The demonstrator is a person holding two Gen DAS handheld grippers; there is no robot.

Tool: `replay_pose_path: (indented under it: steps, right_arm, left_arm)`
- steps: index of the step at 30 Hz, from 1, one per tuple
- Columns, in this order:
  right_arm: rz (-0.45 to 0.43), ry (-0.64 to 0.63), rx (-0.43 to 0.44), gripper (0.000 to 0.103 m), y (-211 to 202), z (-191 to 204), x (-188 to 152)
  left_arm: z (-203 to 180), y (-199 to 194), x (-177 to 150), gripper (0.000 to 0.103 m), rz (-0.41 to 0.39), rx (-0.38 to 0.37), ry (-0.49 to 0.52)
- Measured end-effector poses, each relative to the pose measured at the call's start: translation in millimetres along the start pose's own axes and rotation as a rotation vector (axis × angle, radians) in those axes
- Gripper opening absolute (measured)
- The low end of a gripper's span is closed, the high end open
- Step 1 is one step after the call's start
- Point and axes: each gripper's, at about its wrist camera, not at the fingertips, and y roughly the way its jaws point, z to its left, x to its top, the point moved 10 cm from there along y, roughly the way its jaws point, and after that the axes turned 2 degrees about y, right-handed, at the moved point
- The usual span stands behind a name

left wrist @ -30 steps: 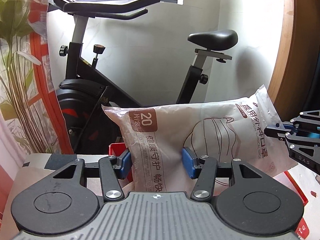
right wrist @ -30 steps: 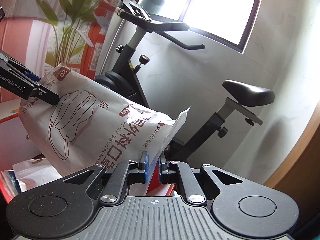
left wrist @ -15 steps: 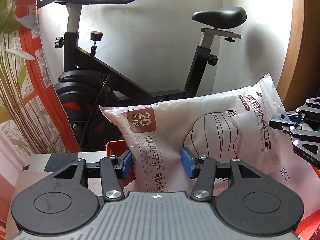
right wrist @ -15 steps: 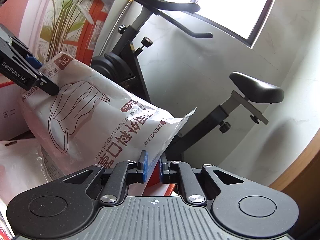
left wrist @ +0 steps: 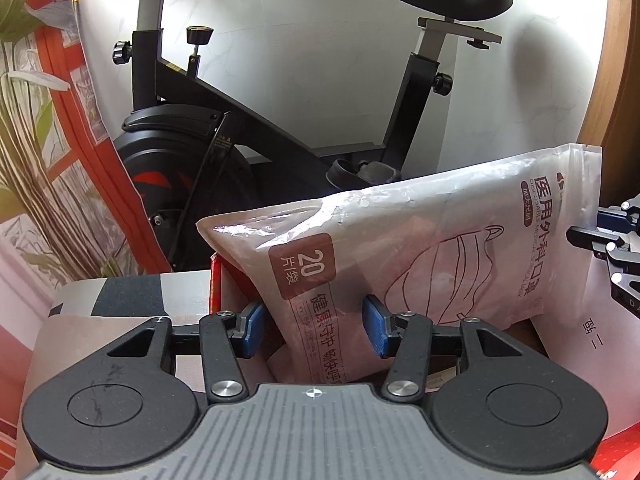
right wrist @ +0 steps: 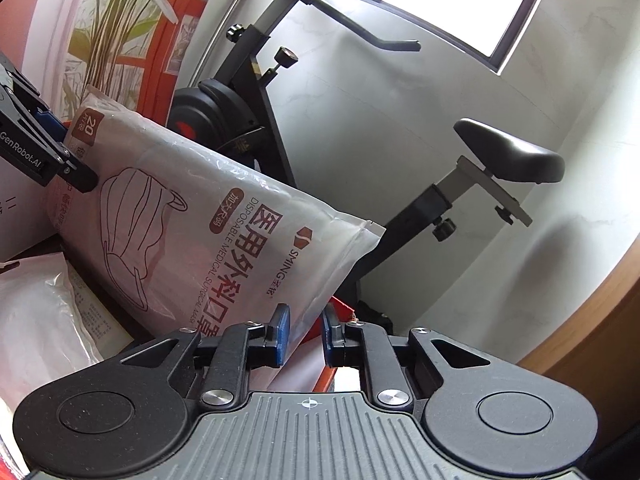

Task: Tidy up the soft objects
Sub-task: 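Open the left gripper to drop the mask bag into the red box, then lower both tools toward the grey knit mesh cloth beside the box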

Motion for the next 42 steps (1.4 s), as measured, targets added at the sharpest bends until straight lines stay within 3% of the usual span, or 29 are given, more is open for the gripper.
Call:
replay_pose_path:
  steps: [6,8,10,14,19,21,25,32,35,42]
  right_arm:
    - [0.016,0.019,0.012,0.019,-7.1,0.6,-1.4]
    - [0.012,0.035,0.011,0.028,-13.0,-0.7,0.8]
    - [0.0,0.052,0.008,0.044,-20.7,-3.0,4.7]
    - [-0.022,0.083,0.019,0.047,-39.3,-5.0,13.0]
    - [-0.067,0.154,0.082,0.073,-72.4,-0.3,24.9]
    - [-0.088,0.162,0.088,0.082,-89.8,4.8,30.1]
    - [-0.142,0.207,0.095,0.1,-126.1,9.4,37.9]
    - [-0.254,0.361,0.116,0.103,-207.1,10.5,37.6]
    - [-0.314,0.392,0.107,0.103,-243.0,14.5,30.7]
    - [-0.361,0.511,0.113,0.103,-306.7,27.9,-2.9]
  left_arm:
    - [1.4,-7.7,5.1,0.055,-0.033,-0.003,-0.015]
    - [1.3,-13.7,8.4,0.06,-0.054,-0.007,-0.018]
    - [0.2,-23.0,11.6,0.068,-0.073,-0.023,-0.025]
    - [-5.0,-50.9,18.3,0.074,-0.136,-0.026,0.006]
    - [-9.2,-88.1,16.3,0.087,-0.191,-0.022,0.025]
    - [-11.6,-104.5,13.7,0.099,-0.213,-0.021,0.038]
    - [-12.6,-139.2,5.2,0.103,-0.258,-0.005,0.038]
    - [-9.8,-208.7,-23.2,0.103,-0.323,-0.025,-0.08]
    - [-14.3,-238.9,-39.8,0.103,-0.335,0.013,-0.08]
    - [-27.2,-298.9,-83.2,0.103,-0.384,0.022,-0.099]
